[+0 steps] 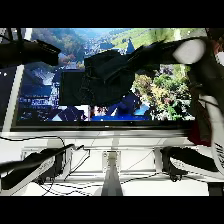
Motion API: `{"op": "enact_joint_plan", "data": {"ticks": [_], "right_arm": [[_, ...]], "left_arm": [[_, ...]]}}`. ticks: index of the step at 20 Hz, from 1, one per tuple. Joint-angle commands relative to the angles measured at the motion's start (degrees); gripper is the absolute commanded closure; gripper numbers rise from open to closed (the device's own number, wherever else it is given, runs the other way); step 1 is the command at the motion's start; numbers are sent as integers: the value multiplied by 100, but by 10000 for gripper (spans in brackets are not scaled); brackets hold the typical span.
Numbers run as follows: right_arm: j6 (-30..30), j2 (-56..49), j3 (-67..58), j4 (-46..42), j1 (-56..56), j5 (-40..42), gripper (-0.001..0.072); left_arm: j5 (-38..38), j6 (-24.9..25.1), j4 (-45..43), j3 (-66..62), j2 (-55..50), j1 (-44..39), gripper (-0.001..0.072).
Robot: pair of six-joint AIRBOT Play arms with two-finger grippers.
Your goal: Fold the clothes and pants, and hang the long-sleeved shirts on hangers.
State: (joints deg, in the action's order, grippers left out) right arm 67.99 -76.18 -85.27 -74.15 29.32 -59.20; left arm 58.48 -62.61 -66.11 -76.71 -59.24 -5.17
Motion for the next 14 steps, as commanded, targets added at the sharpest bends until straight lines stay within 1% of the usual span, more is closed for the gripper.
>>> {"op": "enact_joint_plan", "data": {"ticks": [1,4,5,7,10,13,14], "right_arm": [[-323,-1134,-2,-610,1246,422,82],[-304,-1952,-2,-1095,2135,1163,86],[-101,-2157,-35,-1335,2354,1307,93],[505,-2605,-308,-1598,2632,1261,95],[901,-3226,-1034,-1558,2686,791,99],[957,-3665,-1670,-1480,2699,629,104],[955,-3803,-1829,-1512,2717,625,121]], "left_arm": [[-37,-4,-424,-4,4,70,683],[-42,-4,-459,-4,2,98,682],[-42,-2,-459,-4,0,98,682],[-44,-2,-459,-4,0,98,683],[-44,-2,-459,-4,0,98,682],[-48,-2,-457,-4,-4,98,682],[-46,-2,-455,-4,-20,98,683]]}}
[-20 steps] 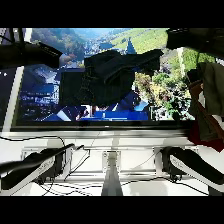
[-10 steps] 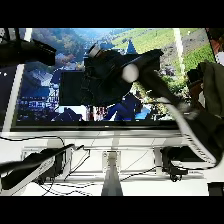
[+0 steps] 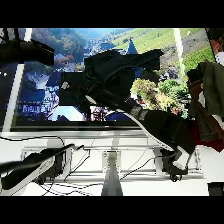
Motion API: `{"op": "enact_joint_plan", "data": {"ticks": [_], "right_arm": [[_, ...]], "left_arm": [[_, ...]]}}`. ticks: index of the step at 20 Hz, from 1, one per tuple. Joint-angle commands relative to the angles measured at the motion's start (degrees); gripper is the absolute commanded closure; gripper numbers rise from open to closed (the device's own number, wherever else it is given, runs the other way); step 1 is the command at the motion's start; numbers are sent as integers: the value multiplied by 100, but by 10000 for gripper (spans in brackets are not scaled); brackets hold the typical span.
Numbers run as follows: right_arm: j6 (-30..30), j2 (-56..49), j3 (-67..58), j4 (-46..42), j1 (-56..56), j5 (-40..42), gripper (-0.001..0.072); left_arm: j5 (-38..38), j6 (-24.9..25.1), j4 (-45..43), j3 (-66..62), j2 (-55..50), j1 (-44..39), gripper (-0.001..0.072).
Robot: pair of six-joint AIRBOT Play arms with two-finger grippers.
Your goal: Fold the clothes and pants, and hang the long-sleeved shirts on hangers.
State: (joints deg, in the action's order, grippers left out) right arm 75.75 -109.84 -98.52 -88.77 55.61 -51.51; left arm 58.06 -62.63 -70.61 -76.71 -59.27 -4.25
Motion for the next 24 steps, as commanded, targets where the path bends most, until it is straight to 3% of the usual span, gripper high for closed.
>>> {"op": "enact_joint_plan", "data": {"ticks": [1,5,7,8,10,11,16,18,22,24], "right_arm": [[179,-562,-619,-101,98,-138,121],[173,-848,-754,-601,85,13,126],[175,-944,-761,-857,48,26,200],[177,-955,-761,-981,42,61,290],[170,-907,-793,-1158,-2,219,624],[157,-881,-885,-1248,-15,199,670],[184,-509,-1528,-1746,-407,-717,672],[518,-129,-1552,-1941,-861,-1198,673],[778,833,-1550,-1768,-2203,-2059,673],[778,1268,-1550,-1335,-2986,-2201,672]], "left_arm": [[-4,0,-4,-2,-37,7,682],[-2,0,-4,-2,-164,7,682],[-4,-2,-7,-2,-216,7,682],[-4,0,-7,-2,-247,7,682],[-2,0,-11,-2,-304,7,683],[-2,0,-11,-2,-337,7,683],[2,-63,-726,-2,-385,31,682],[164,-282,-1119,-2,-282,291,683],[981,-284,-1069,455,-175,1777,684],[1010,-256,-352,1333,-87,2686,683]]}}
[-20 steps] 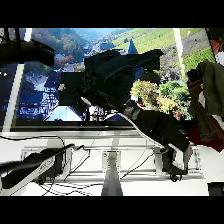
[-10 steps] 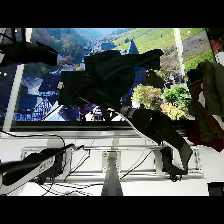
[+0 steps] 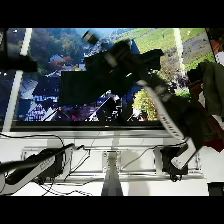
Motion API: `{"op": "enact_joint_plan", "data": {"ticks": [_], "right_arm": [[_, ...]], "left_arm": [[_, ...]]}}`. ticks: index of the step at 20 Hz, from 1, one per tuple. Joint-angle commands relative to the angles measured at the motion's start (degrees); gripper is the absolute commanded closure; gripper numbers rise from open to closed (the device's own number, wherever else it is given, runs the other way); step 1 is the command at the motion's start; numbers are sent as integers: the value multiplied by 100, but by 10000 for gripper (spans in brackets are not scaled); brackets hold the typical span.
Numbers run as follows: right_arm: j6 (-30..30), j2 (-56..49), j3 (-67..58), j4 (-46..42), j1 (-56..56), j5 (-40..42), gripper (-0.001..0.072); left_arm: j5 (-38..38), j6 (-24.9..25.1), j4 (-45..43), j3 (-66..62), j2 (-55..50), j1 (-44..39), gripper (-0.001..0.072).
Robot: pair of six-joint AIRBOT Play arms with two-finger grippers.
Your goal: Fold the clothes and pants, and hang the long-sleeved shirts on hangers.
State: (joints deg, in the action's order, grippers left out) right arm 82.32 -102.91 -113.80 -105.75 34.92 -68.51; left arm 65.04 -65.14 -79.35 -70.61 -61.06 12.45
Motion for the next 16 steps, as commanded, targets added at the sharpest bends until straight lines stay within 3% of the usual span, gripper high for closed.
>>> {"op": "enact_joint_plan", "data": {"ticks": [1,4,5,6,7,12,13,15,16], "right_arm": [[164,728,-22,841,-1344,-466,672],[267,809,-17,2398,-2310,-306,671],[267,796,-11,2651,-2498,-306,671],[267,785,-7,2754,-2608,-304,671],[264,774,-7,2754,-2636,-293,671],[203,695,-7,2752,-2535,-214,671],[203,688,-7,2752,-2516,-203,671],[203,680,-7,2752,-2487,-175,671],[203,678,-7,2752,-2487,-136,671]], "left_arm": [[223,39,1198,1283,109,1419,684],[-387,81,2802,2835,-55,1937,678],[-413,83,2973,3215,-179,1943,550],[-389,81,3073,3480,-315,1930,222],[-337,79,3274,3681,-474,1895,19],[-184,293,3788,3891,-1318,1530,23],[-186,387,3790,3888,-1460,1414,43],[-251,713,3969,3888,-1668,1204,168],[-306,833,4140,3888,-1746,1099,176]]}}
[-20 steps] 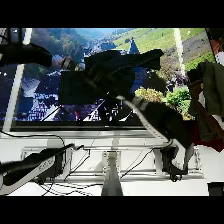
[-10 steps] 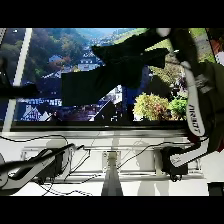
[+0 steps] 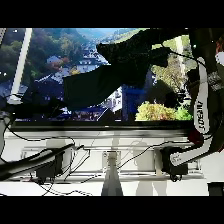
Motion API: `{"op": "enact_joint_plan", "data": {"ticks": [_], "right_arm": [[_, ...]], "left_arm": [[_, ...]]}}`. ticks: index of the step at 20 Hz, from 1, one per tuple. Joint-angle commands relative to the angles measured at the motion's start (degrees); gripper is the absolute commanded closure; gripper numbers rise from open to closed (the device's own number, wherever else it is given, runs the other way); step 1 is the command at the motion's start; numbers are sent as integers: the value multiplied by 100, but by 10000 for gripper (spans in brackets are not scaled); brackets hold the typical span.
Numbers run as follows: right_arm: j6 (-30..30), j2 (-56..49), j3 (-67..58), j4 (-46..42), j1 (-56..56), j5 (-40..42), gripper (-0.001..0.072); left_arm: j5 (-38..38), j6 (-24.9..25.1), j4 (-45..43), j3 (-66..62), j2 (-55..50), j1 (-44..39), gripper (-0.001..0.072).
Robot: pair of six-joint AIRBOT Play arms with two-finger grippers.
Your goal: Fold the clothes and pants, and hang the long-sleeved shirts on hangers.
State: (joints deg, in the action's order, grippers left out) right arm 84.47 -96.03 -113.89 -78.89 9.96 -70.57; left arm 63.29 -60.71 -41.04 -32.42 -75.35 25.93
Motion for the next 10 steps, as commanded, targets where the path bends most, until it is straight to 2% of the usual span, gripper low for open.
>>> {"op": "enact_joint_plan", "data": {"ticks": [1,2,3,5,7,10], "right_arm": [[-11,-11,2,66,9,118,671],[-11,-11,2,66,9,144,671],[-11,-11,2,66,9,157,671],[-20,-9,2,35,9,181,671],[-24,0,0,-302,2,352,671],[-4,107,-15,-708,-83,1060,671]], "left_arm": [[-236,457,483,70,-393,-374,176],[-389,483,610,70,-457,-496,179],[-619,483,732,66,-505,-632,290],[-1152,481,1130,31,-522,-791,678],[-1394,490,1676,-258,-522,-802,683],[-1311,522,1751,-1596,-511,-640,684]]}}
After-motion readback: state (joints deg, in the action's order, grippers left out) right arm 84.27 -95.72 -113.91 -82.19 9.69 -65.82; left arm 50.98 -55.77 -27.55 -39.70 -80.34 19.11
